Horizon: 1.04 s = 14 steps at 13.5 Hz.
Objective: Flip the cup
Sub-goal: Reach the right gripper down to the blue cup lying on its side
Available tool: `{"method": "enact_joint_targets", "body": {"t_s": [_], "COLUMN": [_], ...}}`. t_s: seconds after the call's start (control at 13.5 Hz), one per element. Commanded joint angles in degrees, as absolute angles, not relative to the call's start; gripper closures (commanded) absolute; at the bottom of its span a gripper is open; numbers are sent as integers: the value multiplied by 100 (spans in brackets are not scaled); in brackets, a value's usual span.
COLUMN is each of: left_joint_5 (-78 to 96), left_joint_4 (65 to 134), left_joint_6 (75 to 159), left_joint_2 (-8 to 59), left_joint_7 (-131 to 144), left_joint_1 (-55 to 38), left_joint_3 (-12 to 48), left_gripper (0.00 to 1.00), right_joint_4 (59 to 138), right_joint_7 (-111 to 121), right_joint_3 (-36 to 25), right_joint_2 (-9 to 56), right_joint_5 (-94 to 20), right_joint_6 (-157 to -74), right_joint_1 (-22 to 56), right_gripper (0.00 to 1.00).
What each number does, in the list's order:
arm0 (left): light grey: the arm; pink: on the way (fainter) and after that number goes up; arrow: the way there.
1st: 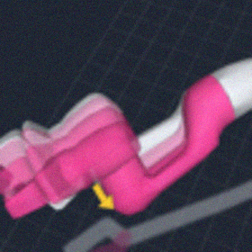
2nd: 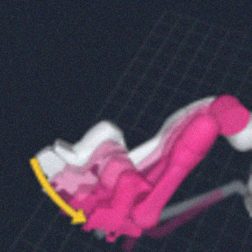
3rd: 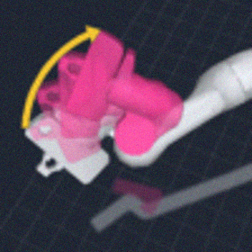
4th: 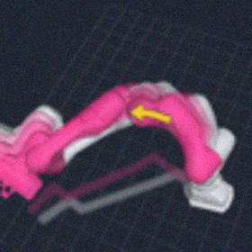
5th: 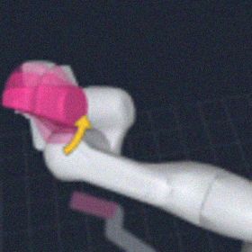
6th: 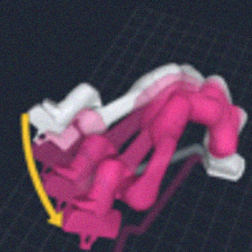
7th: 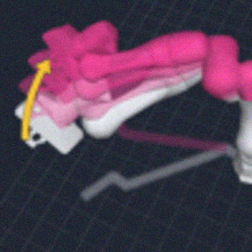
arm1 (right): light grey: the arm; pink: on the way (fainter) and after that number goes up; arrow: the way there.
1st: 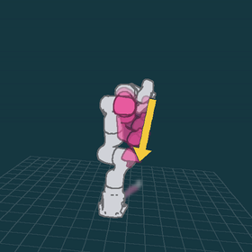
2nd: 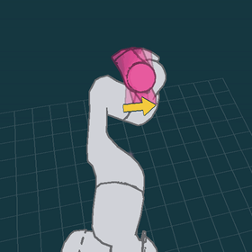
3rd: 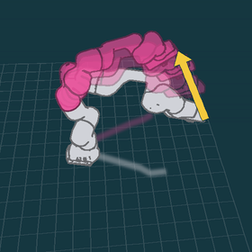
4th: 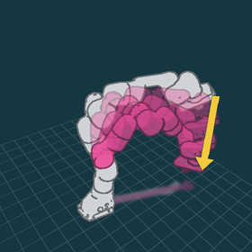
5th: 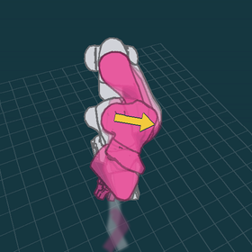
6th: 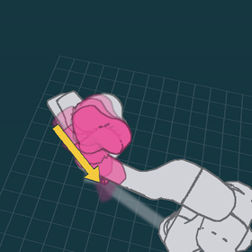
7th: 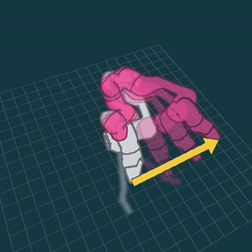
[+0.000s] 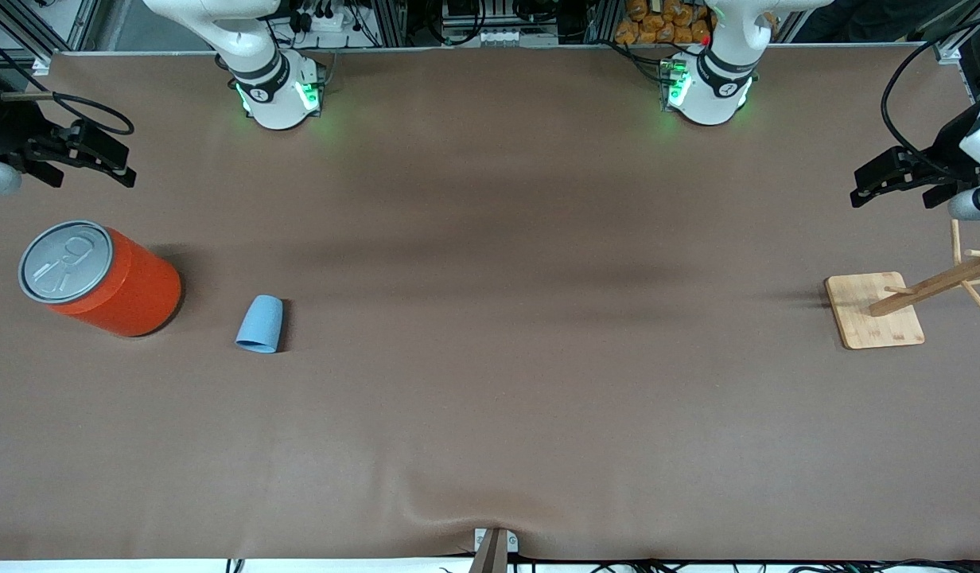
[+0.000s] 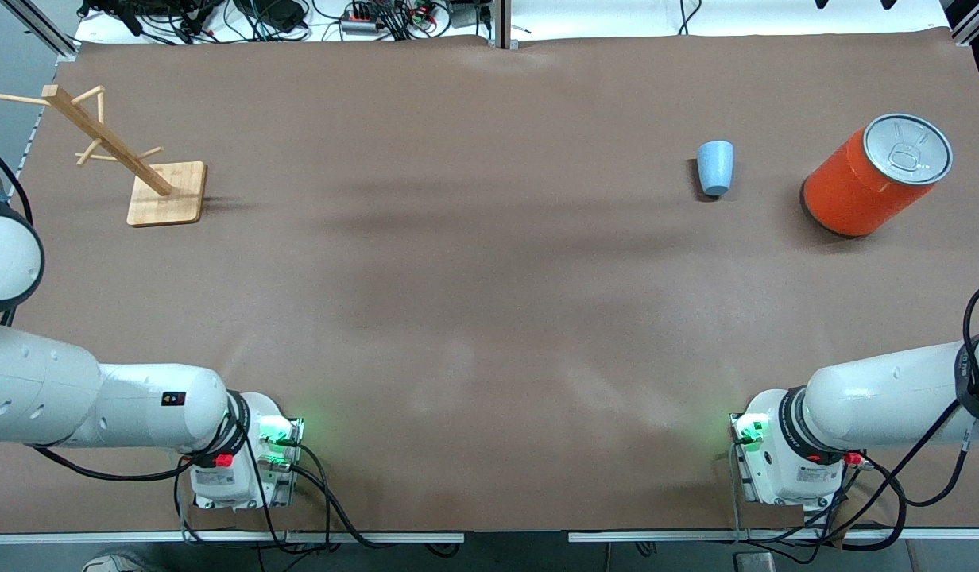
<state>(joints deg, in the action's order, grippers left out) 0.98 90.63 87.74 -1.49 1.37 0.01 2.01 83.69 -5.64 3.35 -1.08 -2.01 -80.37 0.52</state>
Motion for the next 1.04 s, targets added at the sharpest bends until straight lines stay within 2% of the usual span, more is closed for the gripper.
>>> {"method": "enact_joint_targets", "body": {"t_s": [0.0, 0.3, 0.59, 0.96], "left_joint_5": [-9, -9, -9, -9], "left_joint_4": [8991, 8982, 8974, 8974], "left_joint_6": [8684, 8692, 8692, 8692], "left_joint_2": [-132, -123, -114, -123], "left_joint_7": [9, 18, 18, 18], "left_joint_1": [44, 44, 35, 26], "left_joint_3": [211, 202, 202, 211], "left_gripper": [0, 0, 0, 0], "right_joint_4": [8455, 8438, 8411, 8420], "right_joint_7": [-448, -422, -378, -456], "right_joint_3": [387, 387, 360, 387], "right_joint_2": [-229, -202, 96, 1088], "right_joint_5": [-167, -167, -158, -202], "right_joint_6": [-8077, -8051, -8103, -8103], "right_joint_1": [-35, -44, -62, 9], "right_gripper": [0, 0, 0, 0]}}
